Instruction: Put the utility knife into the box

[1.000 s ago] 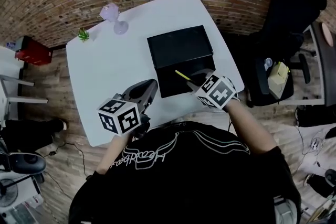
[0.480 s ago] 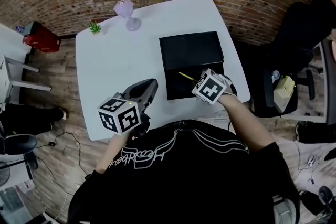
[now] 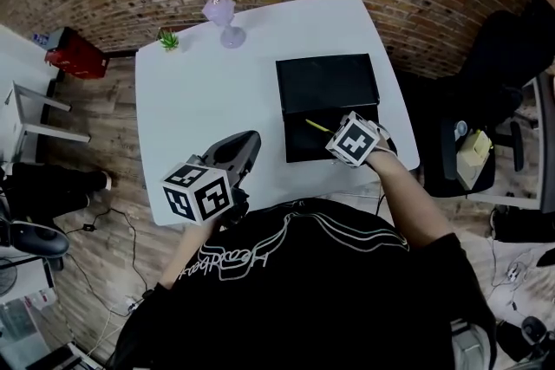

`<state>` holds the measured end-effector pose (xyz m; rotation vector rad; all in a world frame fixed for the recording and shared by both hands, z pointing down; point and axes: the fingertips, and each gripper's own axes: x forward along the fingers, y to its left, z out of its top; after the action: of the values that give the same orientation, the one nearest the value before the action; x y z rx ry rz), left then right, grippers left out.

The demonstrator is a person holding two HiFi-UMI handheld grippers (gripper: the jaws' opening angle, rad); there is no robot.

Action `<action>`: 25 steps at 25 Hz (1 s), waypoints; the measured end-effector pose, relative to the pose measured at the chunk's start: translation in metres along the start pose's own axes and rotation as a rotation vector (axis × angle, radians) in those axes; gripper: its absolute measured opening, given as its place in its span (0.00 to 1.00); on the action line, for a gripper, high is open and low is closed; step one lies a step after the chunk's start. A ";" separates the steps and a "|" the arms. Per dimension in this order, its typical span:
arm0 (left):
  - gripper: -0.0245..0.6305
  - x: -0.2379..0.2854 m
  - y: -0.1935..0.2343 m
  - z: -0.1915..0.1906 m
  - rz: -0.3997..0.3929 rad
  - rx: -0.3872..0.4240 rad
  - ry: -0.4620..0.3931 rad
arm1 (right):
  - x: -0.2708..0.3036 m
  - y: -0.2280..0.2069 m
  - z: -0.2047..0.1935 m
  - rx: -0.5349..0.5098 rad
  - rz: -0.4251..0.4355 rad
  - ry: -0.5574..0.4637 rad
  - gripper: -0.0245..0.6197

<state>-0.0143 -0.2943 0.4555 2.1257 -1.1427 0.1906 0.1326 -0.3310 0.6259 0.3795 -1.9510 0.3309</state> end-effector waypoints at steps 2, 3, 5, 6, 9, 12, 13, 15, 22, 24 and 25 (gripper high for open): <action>0.09 -0.005 0.002 0.000 0.001 -0.003 0.005 | 0.000 0.000 0.001 0.000 -0.003 0.000 0.12; 0.09 -0.008 0.003 0.000 0.001 -0.005 0.009 | 0.000 0.000 0.002 0.000 -0.008 0.001 0.12; 0.09 -0.012 0.005 -0.001 0.000 -0.004 0.020 | 0.000 0.001 0.004 0.011 -0.008 -0.006 0.15; 0.09 -0.013 0.006 -0.001 -0.002 -0.002 0.025 | -0.002 0.001 0.006 0.025 -0.004 -0.017 0.18; 0.09 -0.016 0.006 0.002 -0.012 0.007 0.040 | -0.010 0.003 0.012 0.066 0.005 -0.050 0.27; 0.09 -0.021 0.002 0.002 -0.026 0.021 0.058 | -0.020 0.008 0.016 0.099 0.007 -0.081 0.33; 0.09 -0.022 0.000 0.003 -0.030 0.025 0.063 | -0.025 0.010 0.017 0.112 0.006 -0.092 0.34; 0.09 -0.025 -0.004 0.004 -0.039 0.032 0.071 | -0.035 0.013 0.019 0.132 -0.005 -0.119 0.37; 0.09 -0.031 -0.019 -0.001 -0.088 0.054 0.087 | -0.080 0.040 0.033 0.264 0.001 -0.340 0.40; 0.09 -0.033 -0.024 -0.005 -0.105 0.061 0.091 | -0.096 0.052 0.038 0.304 0.005 -0.418 0.35; 0.09 -0.034 -0.027 -0.008 -0.113 0.063 0.092 | -0.105 0.056 0.042 0.325 0.002 -0.469 0.31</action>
<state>-0.0119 -0.2566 0.4323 2.2055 -0.9724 0.2725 0.1149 -0.2842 0.5095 0.7171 -2.3576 0.6063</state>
